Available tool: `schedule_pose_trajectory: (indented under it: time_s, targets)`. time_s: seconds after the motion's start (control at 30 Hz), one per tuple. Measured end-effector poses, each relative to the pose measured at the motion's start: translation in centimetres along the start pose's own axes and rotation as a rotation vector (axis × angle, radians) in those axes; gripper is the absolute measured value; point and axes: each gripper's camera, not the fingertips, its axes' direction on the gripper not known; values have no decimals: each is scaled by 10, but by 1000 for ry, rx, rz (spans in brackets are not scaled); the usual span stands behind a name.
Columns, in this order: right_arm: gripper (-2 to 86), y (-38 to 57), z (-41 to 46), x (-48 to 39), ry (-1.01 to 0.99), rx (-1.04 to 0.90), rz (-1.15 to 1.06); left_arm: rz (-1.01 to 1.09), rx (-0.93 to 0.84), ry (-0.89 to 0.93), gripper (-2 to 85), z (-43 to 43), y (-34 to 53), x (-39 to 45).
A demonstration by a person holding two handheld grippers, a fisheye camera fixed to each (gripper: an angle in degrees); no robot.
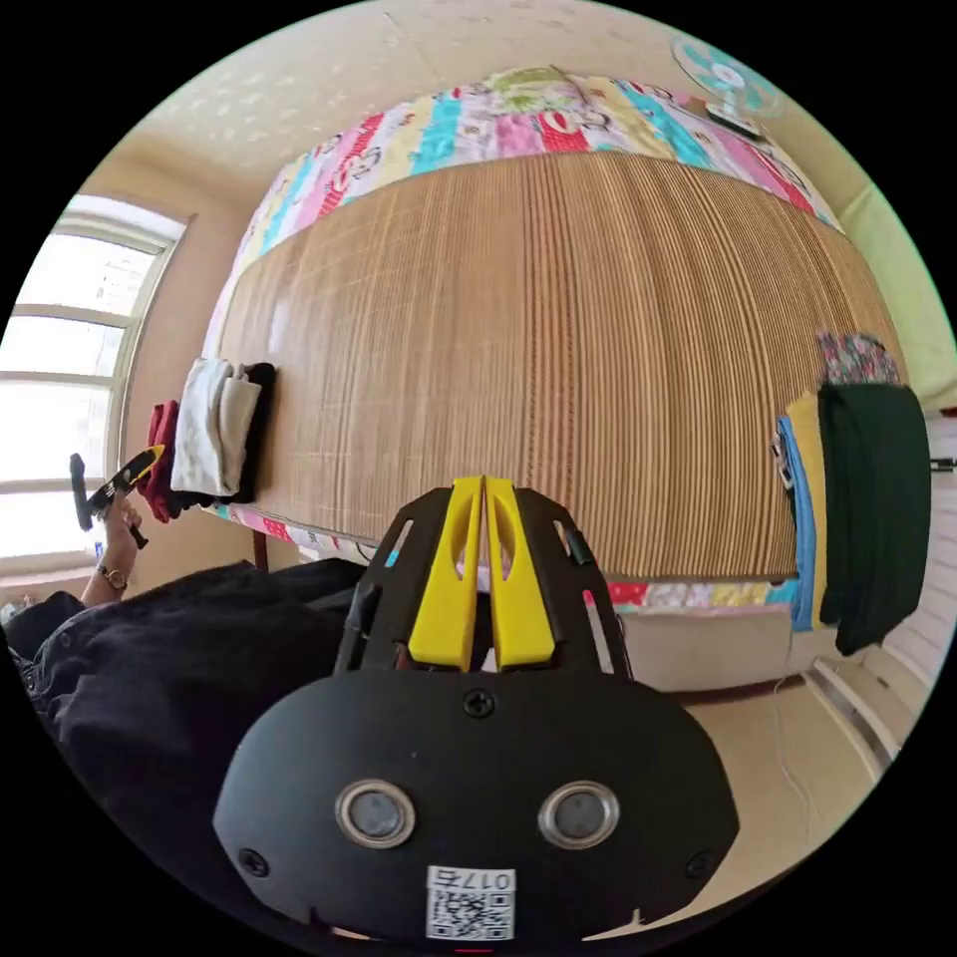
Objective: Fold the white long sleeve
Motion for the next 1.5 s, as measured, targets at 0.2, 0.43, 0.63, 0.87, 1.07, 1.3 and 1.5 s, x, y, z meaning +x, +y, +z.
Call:
schedule_pose_trajectory:
  time_s: [0.2, 0.43, 0.63, 0.87, 1.07, 1.3, 1.5]
  targets:
    - [5, -27, -12, -109, -69, 107, -134, 42, -22, 69, 130, 33, -49, 24]
    - [6, 42, -1, -125, 32, 29, -82, -45, -285, 18, 117, 108, -65, 17]
    - [6, 121, -3, -81, -14, -16, 67, -119, -185, 559, 45, 40, -9, -26]
    - [17, 151, -62, -78, -355, 255, -244, 419, 157, 1441, 42, -187, 107, -36]
    - [80, 120, -124, -116, -580, 391, -590, 1109, 244, 1692, 43, -330, 191, 79]
    - [167, 107, -156, -161, -585, 352, -901, 1491, 121, 2057, 42, -373, 287, 235]
    - [87, 131, -127, -164, -666, 249, -936, 1625, -68, 1966, 43, -364, 383, 323]
